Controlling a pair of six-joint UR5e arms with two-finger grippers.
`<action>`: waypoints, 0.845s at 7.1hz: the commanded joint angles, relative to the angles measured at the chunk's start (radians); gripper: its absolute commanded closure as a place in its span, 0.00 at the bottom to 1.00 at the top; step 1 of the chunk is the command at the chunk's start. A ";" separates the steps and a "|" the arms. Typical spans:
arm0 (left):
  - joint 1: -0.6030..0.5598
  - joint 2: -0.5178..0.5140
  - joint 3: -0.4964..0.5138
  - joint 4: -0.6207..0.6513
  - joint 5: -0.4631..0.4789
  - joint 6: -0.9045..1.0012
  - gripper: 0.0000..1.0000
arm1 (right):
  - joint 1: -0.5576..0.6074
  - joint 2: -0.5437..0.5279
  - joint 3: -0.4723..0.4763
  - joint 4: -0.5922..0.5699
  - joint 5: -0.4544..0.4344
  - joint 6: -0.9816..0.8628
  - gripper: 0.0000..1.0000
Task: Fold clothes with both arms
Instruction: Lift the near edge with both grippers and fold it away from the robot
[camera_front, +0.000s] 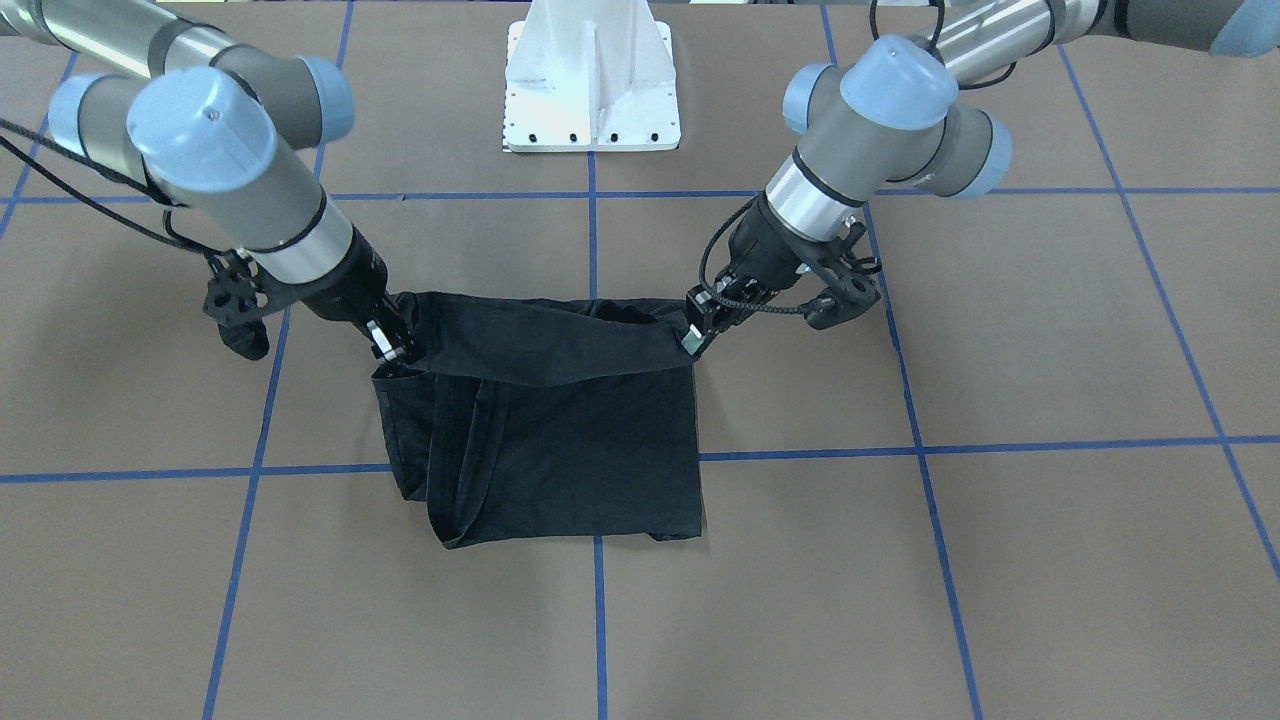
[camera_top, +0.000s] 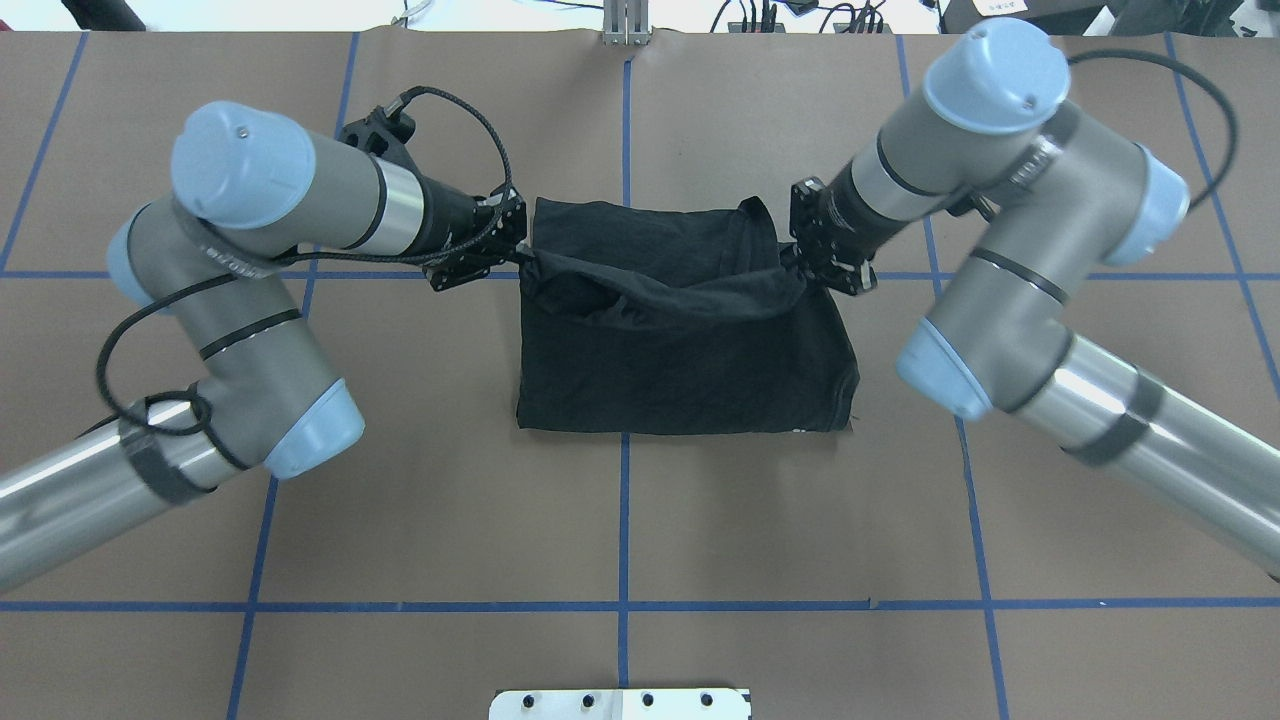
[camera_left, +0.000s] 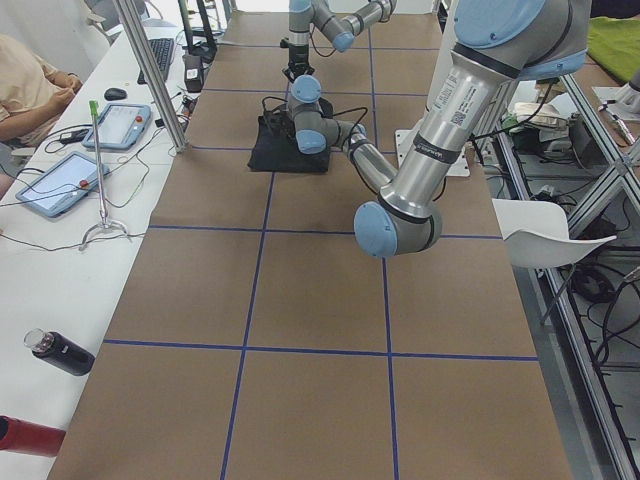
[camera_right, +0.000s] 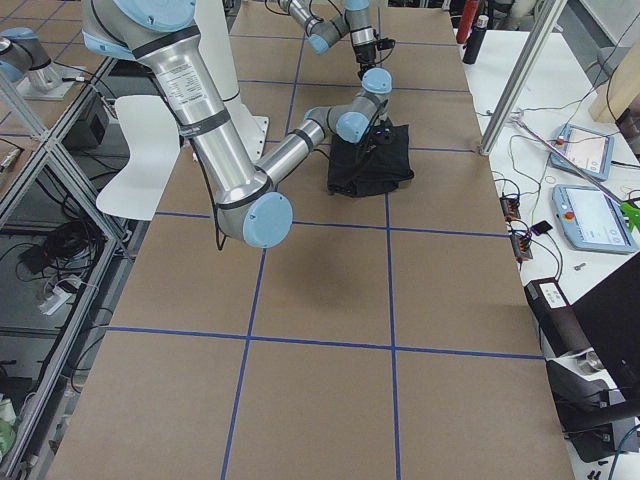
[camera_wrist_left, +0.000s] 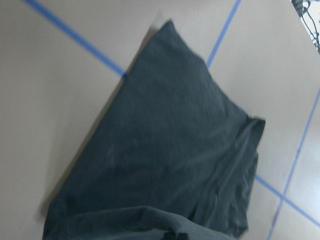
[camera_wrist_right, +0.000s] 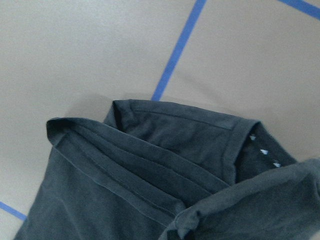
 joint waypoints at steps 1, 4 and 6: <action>-0.050 -0.160 0.358 -0.203 0.047 0.011 0.61 | 0.069 0.226 -0.495 0.256 -0.004 -0.074 0.01; -0.133 -0.202 0.488 -0.276 0.098 0.152 0.00 | 0.152 0.302 -0.579 0.250 0.028 -0.209 0.00; -0.136 -0.193 0.453 -0.271 0.074 0.157 0.00 | 0.140 0.259 -0.475 0.249 0.031 -0.211 0.00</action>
